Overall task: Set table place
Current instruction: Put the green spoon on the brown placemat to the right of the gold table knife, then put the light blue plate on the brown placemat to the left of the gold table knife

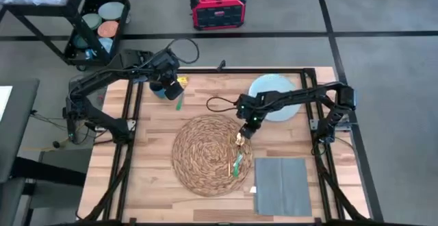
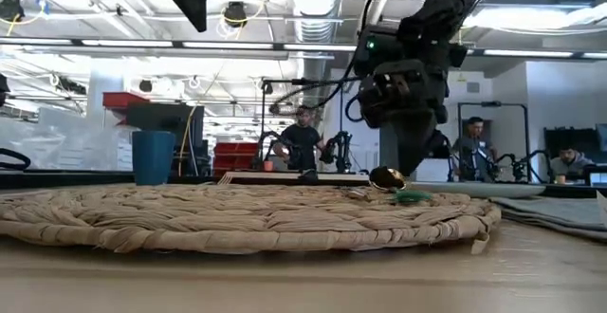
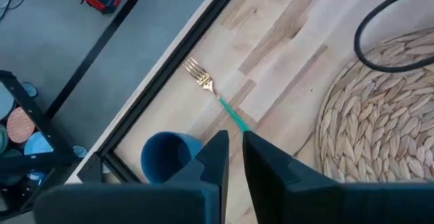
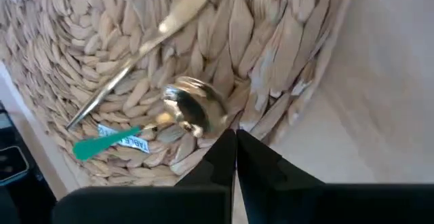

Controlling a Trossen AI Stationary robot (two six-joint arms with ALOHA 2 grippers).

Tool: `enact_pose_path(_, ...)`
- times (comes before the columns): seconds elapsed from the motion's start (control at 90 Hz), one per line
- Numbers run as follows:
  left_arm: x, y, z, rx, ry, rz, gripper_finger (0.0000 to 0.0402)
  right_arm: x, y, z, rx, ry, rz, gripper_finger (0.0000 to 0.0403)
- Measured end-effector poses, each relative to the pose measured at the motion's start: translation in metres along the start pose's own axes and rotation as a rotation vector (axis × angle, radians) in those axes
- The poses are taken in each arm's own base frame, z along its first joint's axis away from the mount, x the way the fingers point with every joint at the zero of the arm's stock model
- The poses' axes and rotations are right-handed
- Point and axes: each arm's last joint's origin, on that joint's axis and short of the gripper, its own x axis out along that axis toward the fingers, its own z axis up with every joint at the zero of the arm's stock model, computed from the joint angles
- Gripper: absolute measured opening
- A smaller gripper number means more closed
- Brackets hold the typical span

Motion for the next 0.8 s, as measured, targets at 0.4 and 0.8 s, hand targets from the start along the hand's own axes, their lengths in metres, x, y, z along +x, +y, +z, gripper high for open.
enact_pose_path(0.4, 0.0, 0.0, -0.001, 0.008, 0.007, 0.002, 0.0029, -0.019, -0.006, 0.024, 0.027, -0.039, -0.065, 0.0)
enact_pose_path(0.8, 0.0, -0.001, 0.003, -0.018, -0.033, -0.007, 0.0029, -0.071, -0.041, 0.015, 0.0, -0.052, -0.294, 0.0)
